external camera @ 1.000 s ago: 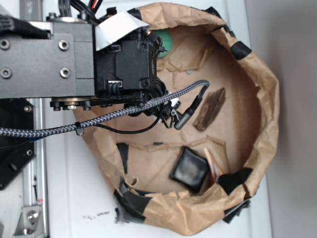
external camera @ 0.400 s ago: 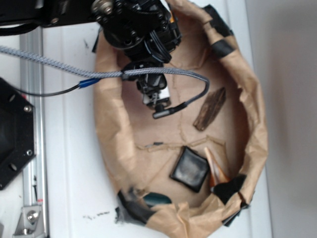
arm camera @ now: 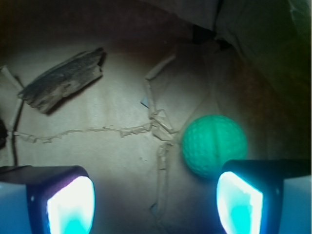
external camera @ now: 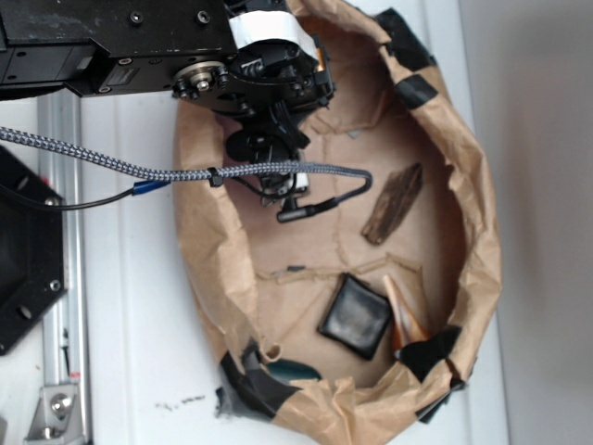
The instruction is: Grab the green ball.
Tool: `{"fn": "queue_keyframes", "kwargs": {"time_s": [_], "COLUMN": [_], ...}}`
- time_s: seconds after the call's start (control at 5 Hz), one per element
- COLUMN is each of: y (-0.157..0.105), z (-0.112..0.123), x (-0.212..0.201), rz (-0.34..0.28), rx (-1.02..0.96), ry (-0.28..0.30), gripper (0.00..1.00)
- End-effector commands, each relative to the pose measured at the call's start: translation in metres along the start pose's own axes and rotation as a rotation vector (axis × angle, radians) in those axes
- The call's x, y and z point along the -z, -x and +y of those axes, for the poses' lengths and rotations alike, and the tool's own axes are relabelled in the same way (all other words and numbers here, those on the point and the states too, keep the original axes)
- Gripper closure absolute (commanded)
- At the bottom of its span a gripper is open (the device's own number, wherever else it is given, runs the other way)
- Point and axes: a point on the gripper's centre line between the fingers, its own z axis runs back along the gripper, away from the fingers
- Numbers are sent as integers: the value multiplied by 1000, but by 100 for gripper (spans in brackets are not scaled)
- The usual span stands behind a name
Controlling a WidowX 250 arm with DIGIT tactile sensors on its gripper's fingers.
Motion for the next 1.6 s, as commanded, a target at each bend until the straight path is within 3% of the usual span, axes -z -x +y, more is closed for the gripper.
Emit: {"fn": "queue_keyframes", "kwargs": {"time_s": [0.0,0.2,0.4,0.6,0.8,1.0,1.4], "y": [-22,-30,-35,-31,-26,-19,-33], "z": [-6,-12,-23,-17,6,28,54], "x": [-13,-7,4,9,10,6,8], "rz": [-68,-58,-11,11,8,7,-61], "rx": [110,248,426,492,512,516,559], "ry": [30,62,135,141,121,137,38], "gripper": [0,0,0,0,0,0,0]}}
